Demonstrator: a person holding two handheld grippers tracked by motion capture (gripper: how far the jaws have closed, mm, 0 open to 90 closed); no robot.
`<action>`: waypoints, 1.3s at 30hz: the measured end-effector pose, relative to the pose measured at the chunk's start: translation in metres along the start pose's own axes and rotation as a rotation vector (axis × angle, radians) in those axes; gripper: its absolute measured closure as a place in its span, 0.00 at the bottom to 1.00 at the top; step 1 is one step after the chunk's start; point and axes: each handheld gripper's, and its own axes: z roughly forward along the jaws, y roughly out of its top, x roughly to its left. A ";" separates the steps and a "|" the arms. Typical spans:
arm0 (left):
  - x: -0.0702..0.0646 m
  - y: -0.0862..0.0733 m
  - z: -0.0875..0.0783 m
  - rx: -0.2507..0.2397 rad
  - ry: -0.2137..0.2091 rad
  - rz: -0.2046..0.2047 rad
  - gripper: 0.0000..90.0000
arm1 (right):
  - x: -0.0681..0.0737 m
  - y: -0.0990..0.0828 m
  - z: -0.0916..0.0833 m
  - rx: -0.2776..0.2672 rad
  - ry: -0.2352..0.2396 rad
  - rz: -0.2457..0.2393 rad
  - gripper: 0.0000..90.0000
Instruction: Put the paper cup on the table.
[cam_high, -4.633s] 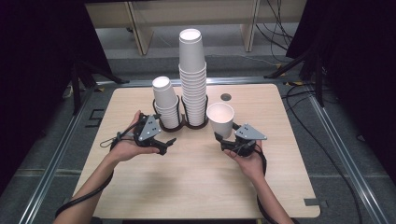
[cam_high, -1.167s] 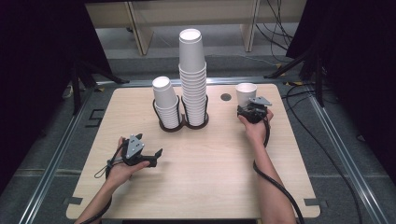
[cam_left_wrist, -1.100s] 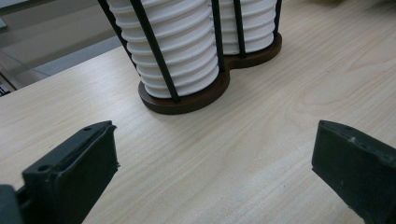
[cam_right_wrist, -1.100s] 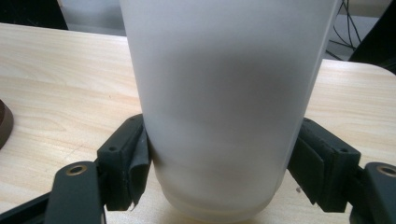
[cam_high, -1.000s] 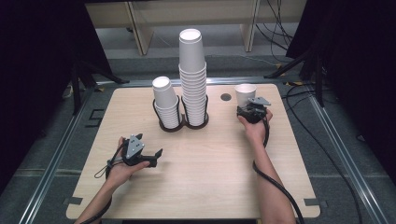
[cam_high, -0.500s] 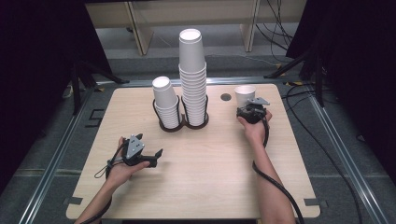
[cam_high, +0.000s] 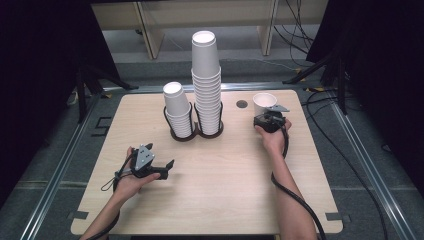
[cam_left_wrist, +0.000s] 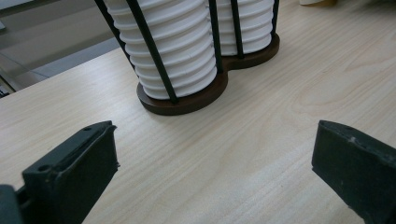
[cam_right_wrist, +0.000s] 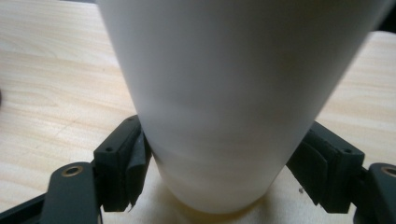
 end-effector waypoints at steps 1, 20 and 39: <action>0.000 0.000 0.000 0.000 0.000 0.000 0.00 | 0.001 -0.001 0.001 0.001 -0.016 0.007 0.28; 0.000 -0.001 -0.003 0.003 0.012 -0.005 0.00 | 0.003 -0.019 -0.034 0.089 0.019 0.070 0.17; 0.004 -0.005 -0.004 -0.002 0.024 -0.016 0.00 | 0.012 -0.058 -0.109 0.037 0.047 0.036 0.17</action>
